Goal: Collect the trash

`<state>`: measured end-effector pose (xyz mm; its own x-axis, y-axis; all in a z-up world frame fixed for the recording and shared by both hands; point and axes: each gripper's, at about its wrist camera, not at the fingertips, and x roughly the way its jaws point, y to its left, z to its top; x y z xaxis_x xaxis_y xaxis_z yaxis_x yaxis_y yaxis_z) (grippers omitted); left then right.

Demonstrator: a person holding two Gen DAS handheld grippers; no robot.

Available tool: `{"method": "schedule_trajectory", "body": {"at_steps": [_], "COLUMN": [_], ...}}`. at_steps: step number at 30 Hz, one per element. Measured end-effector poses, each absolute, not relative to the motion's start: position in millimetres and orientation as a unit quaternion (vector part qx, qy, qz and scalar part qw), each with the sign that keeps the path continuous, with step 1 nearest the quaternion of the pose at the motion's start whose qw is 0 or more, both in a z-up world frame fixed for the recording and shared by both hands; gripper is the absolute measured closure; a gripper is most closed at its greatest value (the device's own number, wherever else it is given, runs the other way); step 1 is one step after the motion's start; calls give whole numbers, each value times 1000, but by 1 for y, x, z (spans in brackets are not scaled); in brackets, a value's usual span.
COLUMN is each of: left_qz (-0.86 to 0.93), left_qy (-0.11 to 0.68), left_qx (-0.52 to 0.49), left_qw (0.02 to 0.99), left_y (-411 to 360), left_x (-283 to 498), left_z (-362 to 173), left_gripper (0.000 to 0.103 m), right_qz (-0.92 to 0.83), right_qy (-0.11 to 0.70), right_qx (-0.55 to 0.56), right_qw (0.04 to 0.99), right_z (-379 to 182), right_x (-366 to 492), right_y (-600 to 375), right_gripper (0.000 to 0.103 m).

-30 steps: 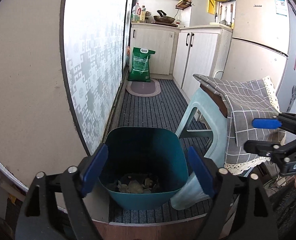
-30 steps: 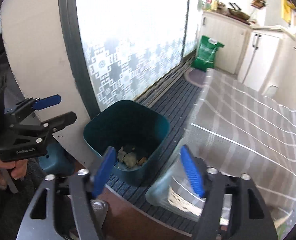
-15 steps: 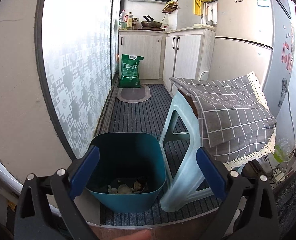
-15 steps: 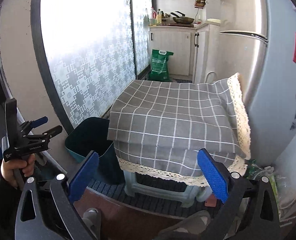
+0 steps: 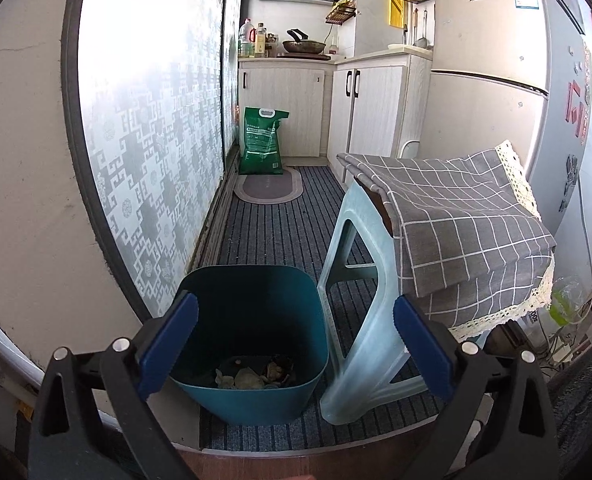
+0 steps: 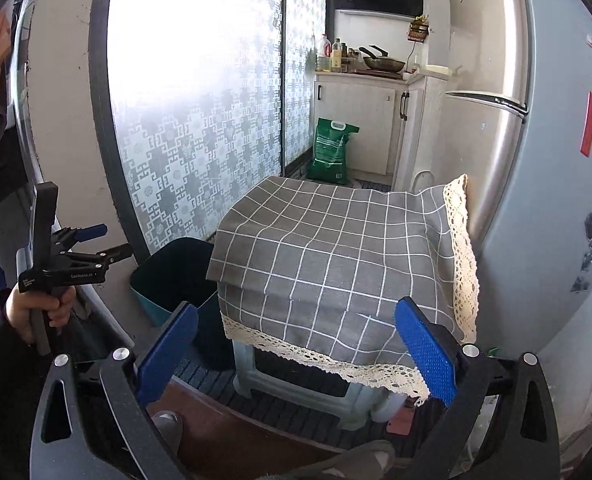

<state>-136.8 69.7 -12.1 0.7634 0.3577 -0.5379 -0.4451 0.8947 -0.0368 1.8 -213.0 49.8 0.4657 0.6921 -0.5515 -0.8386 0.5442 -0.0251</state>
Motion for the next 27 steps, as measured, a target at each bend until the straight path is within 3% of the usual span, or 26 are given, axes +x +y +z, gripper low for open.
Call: {"method": "schedule_trajectory", "body": {"at_steps": [27], "left_qz": [229], "left_qy": [255], "left_qx": [-76], "left_qw": [936], "left_y": [75], "left_x": [-149], "left_z": [-9], "left_gripper": [3], "right_qz": [454], "right_qy": [244], "right_qx": [-145], "right_qw": [844], "right_z": [50], "right_x": [3], "right_y": [-203], "right_gripper": [3]}}
